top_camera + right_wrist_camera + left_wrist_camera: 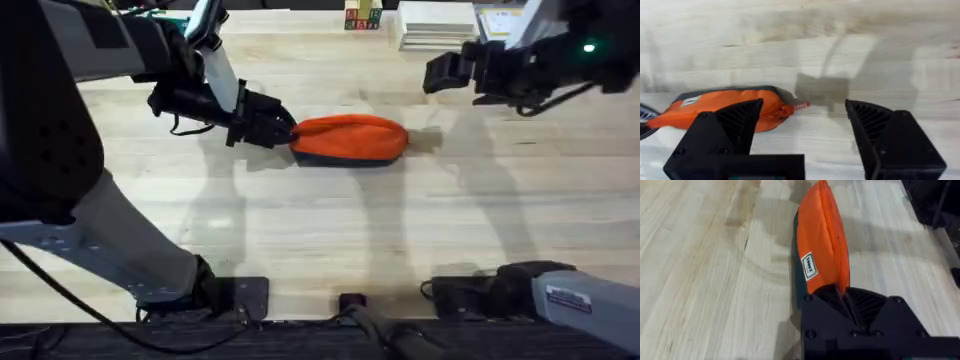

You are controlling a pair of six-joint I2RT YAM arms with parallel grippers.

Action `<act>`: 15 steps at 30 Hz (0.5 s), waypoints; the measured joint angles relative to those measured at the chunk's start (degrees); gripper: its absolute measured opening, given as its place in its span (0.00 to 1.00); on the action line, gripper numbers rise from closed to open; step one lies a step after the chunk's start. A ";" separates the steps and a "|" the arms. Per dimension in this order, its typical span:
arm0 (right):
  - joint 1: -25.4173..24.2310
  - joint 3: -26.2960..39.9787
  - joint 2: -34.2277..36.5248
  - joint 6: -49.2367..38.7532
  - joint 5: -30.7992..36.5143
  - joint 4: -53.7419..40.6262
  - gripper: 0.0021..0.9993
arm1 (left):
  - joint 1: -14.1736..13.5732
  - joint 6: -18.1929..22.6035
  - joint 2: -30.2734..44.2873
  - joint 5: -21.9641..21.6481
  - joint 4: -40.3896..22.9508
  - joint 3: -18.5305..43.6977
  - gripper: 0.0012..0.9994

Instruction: Unzip the bag, pick up the pens from the table one at a time and place them inside, then zip the bag closed.

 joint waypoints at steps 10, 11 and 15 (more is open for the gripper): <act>4.56 0.02 -10.82 -6.83 -0.20 -5.60 1.00 | 0.02 -0.40 0.00 1.53 0.65 0.02 0.99; 4.62 0.02 -11.35 -6.97 -0.20 -6.20 1.00 | 0.02 -0.39 0.00 1.53 0.85 0.02 0.99; 4.62 0.02 -13.66 -7.23 -0.19 -7.98 1.00 | 0.02 -0.37 0.00 1.53 1.25 0.02 1.00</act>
